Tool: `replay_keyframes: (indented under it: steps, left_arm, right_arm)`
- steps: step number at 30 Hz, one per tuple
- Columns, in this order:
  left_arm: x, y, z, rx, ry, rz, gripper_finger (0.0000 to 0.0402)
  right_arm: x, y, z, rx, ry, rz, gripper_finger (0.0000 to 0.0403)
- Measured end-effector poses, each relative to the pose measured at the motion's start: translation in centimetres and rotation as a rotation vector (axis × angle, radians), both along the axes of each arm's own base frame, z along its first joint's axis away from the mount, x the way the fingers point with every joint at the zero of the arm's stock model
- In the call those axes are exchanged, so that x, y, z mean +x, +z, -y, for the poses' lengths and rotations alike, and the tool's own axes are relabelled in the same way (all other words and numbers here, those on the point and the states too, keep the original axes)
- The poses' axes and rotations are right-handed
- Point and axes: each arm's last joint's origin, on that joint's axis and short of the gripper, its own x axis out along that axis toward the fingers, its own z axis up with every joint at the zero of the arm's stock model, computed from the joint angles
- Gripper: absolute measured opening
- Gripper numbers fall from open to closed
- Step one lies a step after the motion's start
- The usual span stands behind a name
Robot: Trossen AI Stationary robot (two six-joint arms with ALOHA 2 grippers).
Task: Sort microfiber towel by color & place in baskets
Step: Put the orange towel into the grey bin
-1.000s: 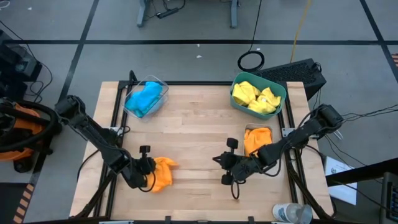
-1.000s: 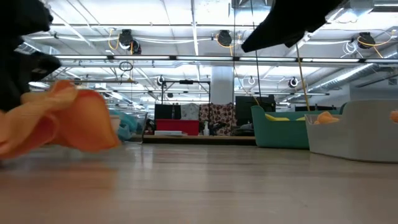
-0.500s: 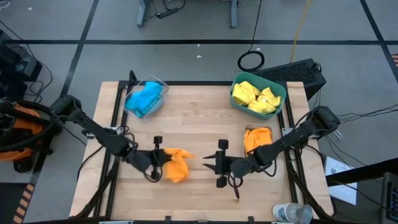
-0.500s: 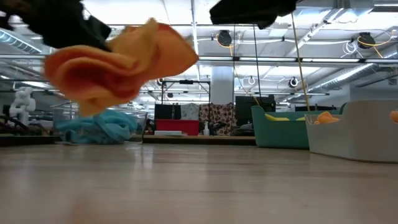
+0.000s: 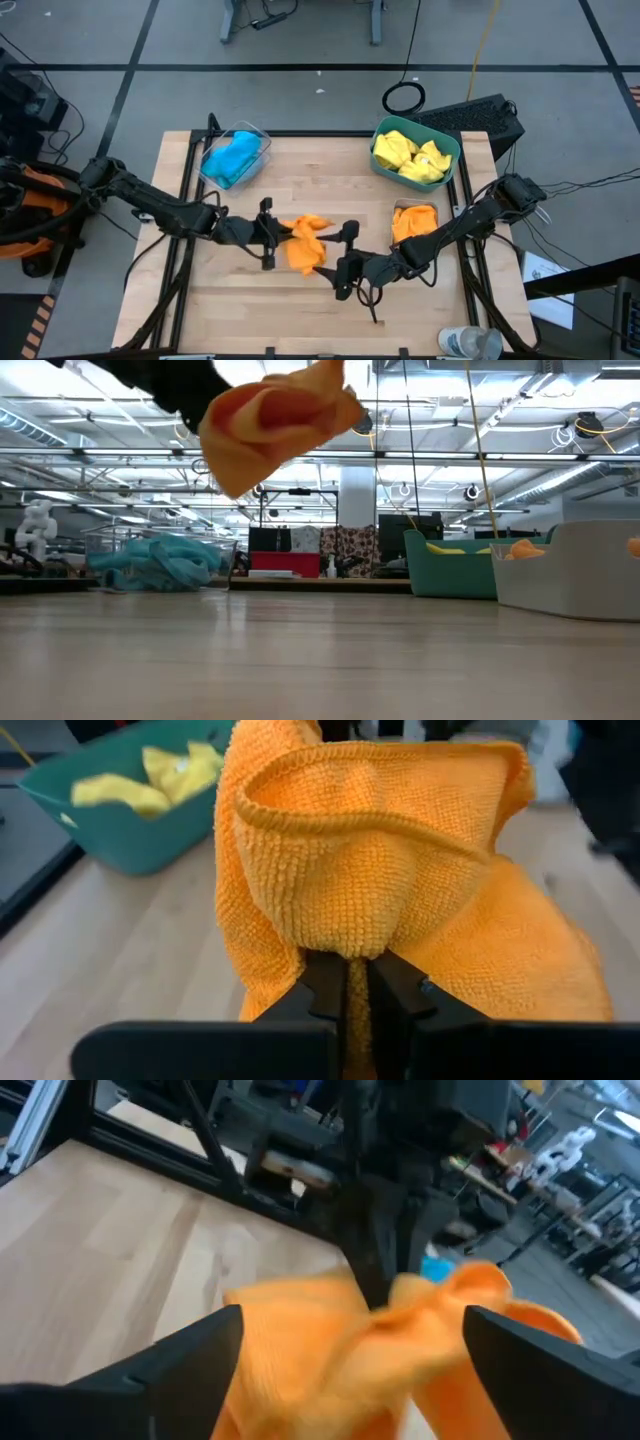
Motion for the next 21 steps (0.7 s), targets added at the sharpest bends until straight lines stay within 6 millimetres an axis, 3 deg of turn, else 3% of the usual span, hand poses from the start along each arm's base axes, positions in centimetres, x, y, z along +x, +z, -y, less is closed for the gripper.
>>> replay_keyframes:
  steps: [9,21]
  left_arm:
    - [1.5,0.5,0.3,-0.019,-0.019,0.147,0.0025]
    - [2.3,0.9,0.9,-0.041,-0.119,0.239,0.0025]
  right_arm:
    - [0.7,2.2,0.4,-0.097,-0.083,-0.023,0.0400]
    - [1.0,1.1,2.8,-0.044,-0.222,-0.121,0.0393]
